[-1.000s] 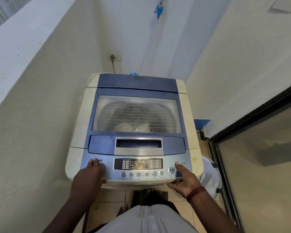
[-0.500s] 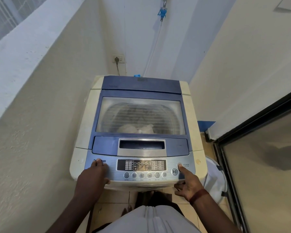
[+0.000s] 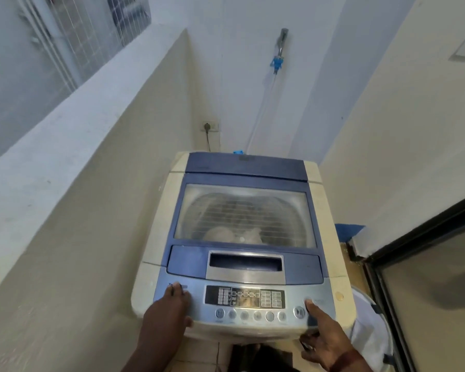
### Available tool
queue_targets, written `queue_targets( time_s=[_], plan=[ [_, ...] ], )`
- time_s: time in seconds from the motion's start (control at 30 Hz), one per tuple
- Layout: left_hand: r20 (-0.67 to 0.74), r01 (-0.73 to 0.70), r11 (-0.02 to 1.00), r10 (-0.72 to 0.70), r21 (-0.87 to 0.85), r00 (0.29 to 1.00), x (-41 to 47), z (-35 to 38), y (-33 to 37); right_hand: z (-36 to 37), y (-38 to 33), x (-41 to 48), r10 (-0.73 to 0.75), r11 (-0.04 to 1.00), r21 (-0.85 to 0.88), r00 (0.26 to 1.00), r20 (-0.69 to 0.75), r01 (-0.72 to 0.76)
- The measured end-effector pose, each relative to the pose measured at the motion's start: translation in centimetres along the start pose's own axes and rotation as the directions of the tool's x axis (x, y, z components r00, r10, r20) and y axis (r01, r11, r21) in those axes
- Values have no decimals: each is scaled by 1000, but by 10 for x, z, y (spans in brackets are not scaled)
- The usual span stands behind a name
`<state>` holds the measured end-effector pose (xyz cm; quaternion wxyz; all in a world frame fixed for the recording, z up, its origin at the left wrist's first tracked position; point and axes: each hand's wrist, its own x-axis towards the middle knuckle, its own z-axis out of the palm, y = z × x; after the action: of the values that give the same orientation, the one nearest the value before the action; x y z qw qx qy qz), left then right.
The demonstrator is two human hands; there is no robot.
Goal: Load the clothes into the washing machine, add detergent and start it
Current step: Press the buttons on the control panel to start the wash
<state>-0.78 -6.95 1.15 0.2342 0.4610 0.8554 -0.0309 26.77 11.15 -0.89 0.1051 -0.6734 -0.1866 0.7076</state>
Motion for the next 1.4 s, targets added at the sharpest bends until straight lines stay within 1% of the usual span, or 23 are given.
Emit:
queue_targets(
  time_s=[0.1, 0.17, 0.23, 0.3, 0.43, 0.5, 0.63, 0.7, 0.83, 0.97, 1.0, 1.03, 1.07, 1.1, 1.13, 1.17, 1.2, 1.23, 1.27, 1.3, 1.33, 1.37, 1.4],
  plan=[
    [31, 6, 1000, -6, 23, 999, 4, -4, 2, 4, -1, 1, -10, 998, 67, 999, -36, 12],
    [45, -2, 999, 0, 46, 999, 6, -3, 3, 8, -3, 1, -14, 997, 77, 997, -76, 20],
    [54, 0, 998, -3, 60, 999, 7, -4, 3, 11, -6, -3, -3, 998, 67, 995, -100, 9],
    [55, 0, 998, -4, 68, 998, 9, -4, 4, 10, -7, -4, -18, 998, 53, 994, -103, 24],
    [65, 5, 997, -10, 76, 998, 13, -5, 6, 11, -8, -4, -52, 999, 4, 985, -164, 53],
    [54, 9, 996, -14, 84, 998, 13, -6, 7, 9, -4, 2, -59, 998, -17, 986, -157, 57],
    [6, 26, 997, -27, 69, 1000, 7, -7, 6, 2, 3, 2, -61, 998, -28, 996, -67, 60],
    [-20, 21, 997, -20, 71, 1000, 5, -5, 4, 3, 4, -5, -73, 997, -42, 994, -80, 70],
    [-59, 1, 999, 2, 42, 998, 2, -2, 1, 6, 8, -2, -179, 982, -93, 970, -162, 166],
    [-92, -12, 999, 15, 32, 996, 3, -1, -2, 4, 8, -11, -83, 995, -72, 990, -118, 75],
    [-100, -17, 1000, 20, 25, 995, 3, 1, -3, 6, 6, -17, -88, 996, -41, 989, -123, 83],
    [-111, -25, 1000, 26, 16, 994, 3, 3, -6, 7, 4, -23, -131, 991, -16, 978, -160, 131],
    [-112, -30, 999, 32, 16, 993, 3, 5, -8, 6, 4, -27, -238, 969, -1, 933, -269, 247],
    [-121, -38, 999, 40, 22, 992, 4, 7, -10, 6, 3, -33, -364, 929, -93, 833, -417, 359],
    [-125, -42, 999, 45, 26, 991, 4, 8, -11, 5, 2, -38, -525, 850, -270, 679, -514, 453],
    [-129, -48, 999, 51, 25, 990, 3, 9, -12, 5, 2, -41, -697, 717, -494, 530, -483, 493],
    [-134, -54, 998, 57, 23, 989, 3, 9, -12, 3, 4, -42, -844, 525, -689, 409, -346, 500],
    [-139, -60, 998, 63, 23, 988, 2, 9, -12, -1, 6, -41, -930, 309, -838, 328, -167, 450],
    [-140, -62, 998, 65, 23, 988, 2, 8, -12, -4, 10, -37, -955, 121, -910, 297, 2, 396],
    [-143, -65, 998, 67, 21, 987, 2, 9, -13, -6, 15, -34, -943, -23, -935, 304, 138, 354],
    [-143, -64, 998, 66, 21, 987, 1, 9, -14, -7, 21, -31, -917, -112, -933, 326, 229, 341],
    [-143, -64, 998, 66, 21, 987, 1, 9, -14, -8, 26, -29, -895, -168, -926, 341, 287, 339],
    [-141, -64, 998, 66, 22, 988, 1, 9, -15, -9, 30, -27, -876, -197, -923, 364, 317, 330]
  ],
)
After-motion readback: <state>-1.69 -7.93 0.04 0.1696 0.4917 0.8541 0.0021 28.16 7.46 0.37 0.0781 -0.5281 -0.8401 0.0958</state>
